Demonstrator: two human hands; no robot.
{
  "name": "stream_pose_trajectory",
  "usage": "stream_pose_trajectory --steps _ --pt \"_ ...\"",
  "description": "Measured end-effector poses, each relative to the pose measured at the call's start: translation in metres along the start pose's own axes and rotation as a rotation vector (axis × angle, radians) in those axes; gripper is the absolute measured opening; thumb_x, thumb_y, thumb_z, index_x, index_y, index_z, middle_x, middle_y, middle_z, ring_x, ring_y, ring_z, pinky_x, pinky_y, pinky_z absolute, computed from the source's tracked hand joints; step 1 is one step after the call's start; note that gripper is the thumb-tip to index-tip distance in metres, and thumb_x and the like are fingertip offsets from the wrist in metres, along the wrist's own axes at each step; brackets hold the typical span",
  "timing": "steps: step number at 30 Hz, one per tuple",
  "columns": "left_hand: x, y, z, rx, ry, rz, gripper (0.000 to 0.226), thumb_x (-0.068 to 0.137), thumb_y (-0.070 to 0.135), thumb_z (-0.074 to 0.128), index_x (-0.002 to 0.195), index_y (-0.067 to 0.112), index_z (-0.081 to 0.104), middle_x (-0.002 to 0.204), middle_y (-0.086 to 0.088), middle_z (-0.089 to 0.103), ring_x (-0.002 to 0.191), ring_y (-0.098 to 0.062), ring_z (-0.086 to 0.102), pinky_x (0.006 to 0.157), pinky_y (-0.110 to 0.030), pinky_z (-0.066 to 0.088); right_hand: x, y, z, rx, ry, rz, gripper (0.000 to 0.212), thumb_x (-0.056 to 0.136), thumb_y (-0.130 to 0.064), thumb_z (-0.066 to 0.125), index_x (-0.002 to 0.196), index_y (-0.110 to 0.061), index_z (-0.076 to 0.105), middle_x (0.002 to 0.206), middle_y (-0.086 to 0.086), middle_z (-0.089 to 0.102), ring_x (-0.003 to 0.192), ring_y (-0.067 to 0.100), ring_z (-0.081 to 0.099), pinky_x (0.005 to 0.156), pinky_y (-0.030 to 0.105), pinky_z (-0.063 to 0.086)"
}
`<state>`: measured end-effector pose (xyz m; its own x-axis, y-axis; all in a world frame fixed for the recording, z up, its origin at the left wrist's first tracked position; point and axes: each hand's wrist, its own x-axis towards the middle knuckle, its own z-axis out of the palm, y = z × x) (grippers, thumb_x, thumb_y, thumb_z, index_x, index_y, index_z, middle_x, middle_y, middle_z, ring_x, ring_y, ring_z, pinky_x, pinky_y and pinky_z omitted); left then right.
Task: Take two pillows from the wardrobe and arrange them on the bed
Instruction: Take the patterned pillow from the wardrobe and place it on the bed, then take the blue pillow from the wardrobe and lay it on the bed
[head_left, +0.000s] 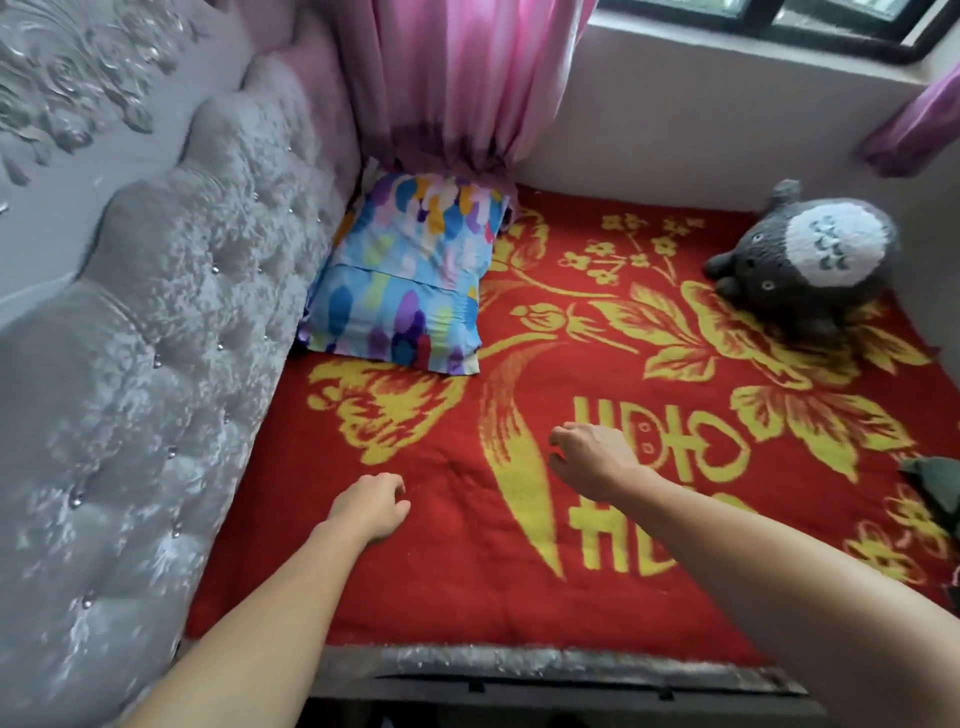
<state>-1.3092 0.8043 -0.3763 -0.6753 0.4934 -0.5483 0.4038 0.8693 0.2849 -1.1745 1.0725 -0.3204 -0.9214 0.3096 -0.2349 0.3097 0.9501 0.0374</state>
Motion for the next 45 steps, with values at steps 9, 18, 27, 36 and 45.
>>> stream_pose_trajectory --steps 9,18,27,36,45 --pt "-0.155 0.047 0.111 -0.132 0.128 -0.295 0.033 0.089 0.037 0.052 0.119 0.025 0.059 0.116 -0.009 0.064 0.106 -0.029 0.060 0.086 -0.036 0.048 -0.081 0.019 0.043 0.017 -0.009 -0.323 0.028 0.091 -0.033 0.046 0.105 -0.017 0.064 0.101 0.006 0.071 0.091 0.030 0.066 0.068 0.035 0.053" --pt "-0.348 0.075 0.234 -0.336 0.266 -0.582 0.028 0.087 0.040 0.053 0.111 0.026 0.060 0.110 -0.006 0.068 0.100 -0.029 0.063 0.083 -0.039 0.053 -0.177 -0.064 0.040 -0.081 -0.008 -0.778 0.022 0.089 -0.029 0.044 0.088 -0.015 0.060 0.091 0.004 0.068 0.082 0.028 0.065 0.056 0.032 0.042" --pt "-0.530 0.124 0.390 -0.715 0.364 -0.893 0.021 0.084 0.029 0.057 0.099 0.018 0.067 0.095 -0.005 0.071 0.096 -0.026 0.066 0.078 -0.029 0.050 -0.338 -0.138 0.080 -0.138 -0.102 -1.093 0.025 0.090 -0.034 0.045 0.102 -0.020 0.062 0.108 0.004 0.068 0.096 0.028 0.064 0.074 0.035 0.049" --pt "-0.750 0.179 0.533 -0.874 0.377 -1.243 0.018 0.086 0.030 0.055 0.090 0.015 0.064 0.103 -0.011 0.069 0.096 -0.029 0.063 0.077 -0.031 0.049 -0.573 -0.179 0.145 -0.258 -0.173 -1.505 0.029 0.091 -0.037 0.045 0.111 -0.021 0.060 0.117 0.008 0.066 0.103 0.035 0.063 0.082 0.039 0.052" --pt "-0.846 0.161 0.605 -1.041 0.502 -1.428 0.029 0.088 0.032 0.057 0.112 0.017 0.063 0.117 -0.009 0.067 0.109 -0.027 0.061 0.092 -0.032 0.050 -0.686 -0.284 0.198 -0.378 -0.167 -1.664 0.032 0.093 -0.041 0.045 0.118 -0.025 0.058 0.122 0.005 0.065 0.105 0.030 0.063 0.081 0.037 0.050"
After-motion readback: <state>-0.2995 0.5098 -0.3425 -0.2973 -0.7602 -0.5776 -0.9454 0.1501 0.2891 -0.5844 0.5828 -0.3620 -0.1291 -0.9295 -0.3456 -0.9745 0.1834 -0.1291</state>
